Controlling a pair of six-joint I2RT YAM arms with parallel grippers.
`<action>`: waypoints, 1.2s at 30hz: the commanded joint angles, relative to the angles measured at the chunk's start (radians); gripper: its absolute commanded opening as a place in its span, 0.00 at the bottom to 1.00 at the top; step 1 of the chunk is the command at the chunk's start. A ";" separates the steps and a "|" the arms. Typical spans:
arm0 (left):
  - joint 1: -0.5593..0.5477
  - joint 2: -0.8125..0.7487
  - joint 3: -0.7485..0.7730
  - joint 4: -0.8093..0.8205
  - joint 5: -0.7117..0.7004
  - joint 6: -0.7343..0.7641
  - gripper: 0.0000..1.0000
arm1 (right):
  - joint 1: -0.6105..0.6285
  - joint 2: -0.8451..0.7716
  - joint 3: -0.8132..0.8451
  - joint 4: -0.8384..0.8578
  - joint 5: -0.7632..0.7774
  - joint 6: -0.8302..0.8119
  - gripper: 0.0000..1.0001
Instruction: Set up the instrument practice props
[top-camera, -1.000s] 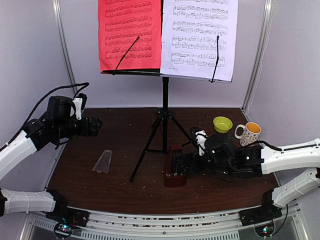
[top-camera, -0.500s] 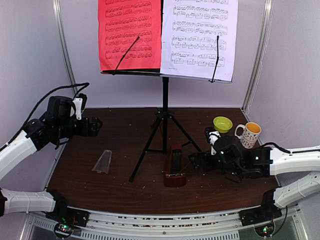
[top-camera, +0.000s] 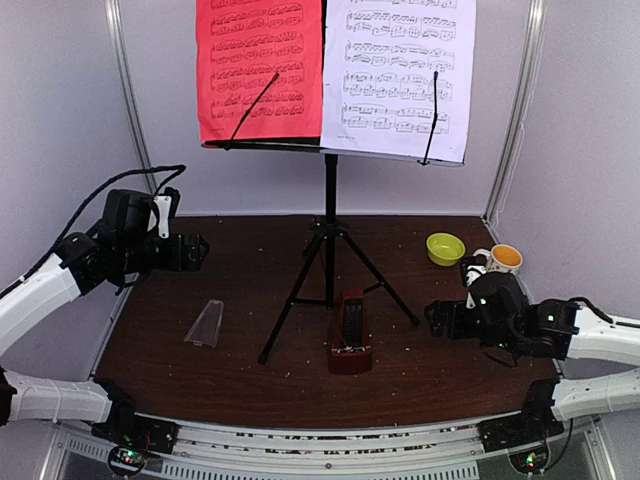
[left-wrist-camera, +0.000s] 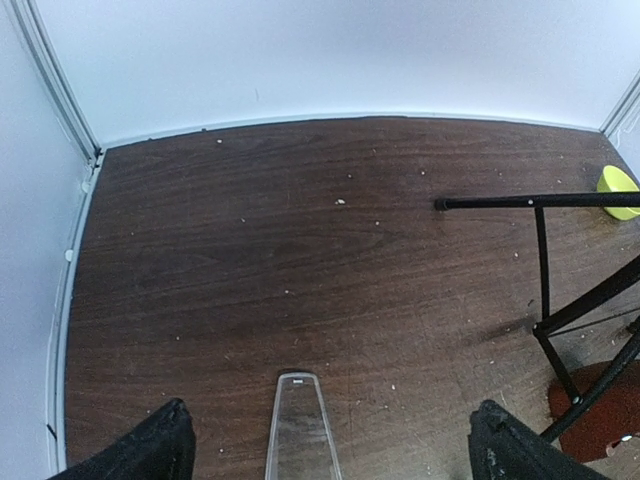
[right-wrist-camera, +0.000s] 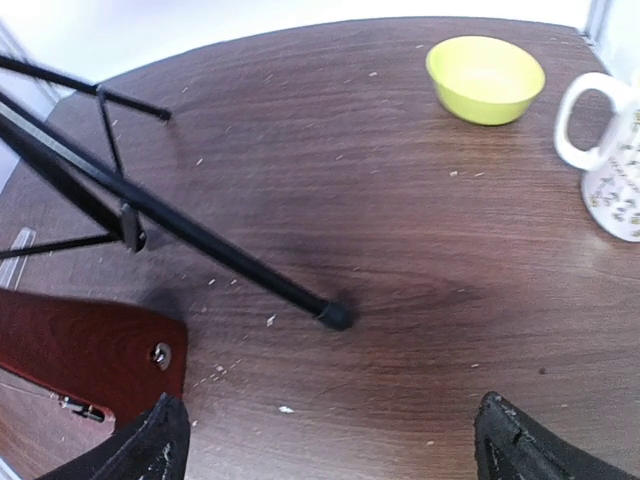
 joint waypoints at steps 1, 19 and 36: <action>0.017 0.033 0.036 0.034 0.038 -0.031 0.98 | -0.093 -0.082 -0.006 -0.093 -0.022 -0.007 1.00; 0.079 0.169 0.189 -0.013 0.155 -0.005 0.98 | -0.348 0.005 0.335 -0.144 -0.344 -0.246 1.00; 0.032 0.127 0.140 -0.013 0.298 -0.022 0.98 | -0.260 0.071 0.399 0.061 -0.515 -0.208 1.00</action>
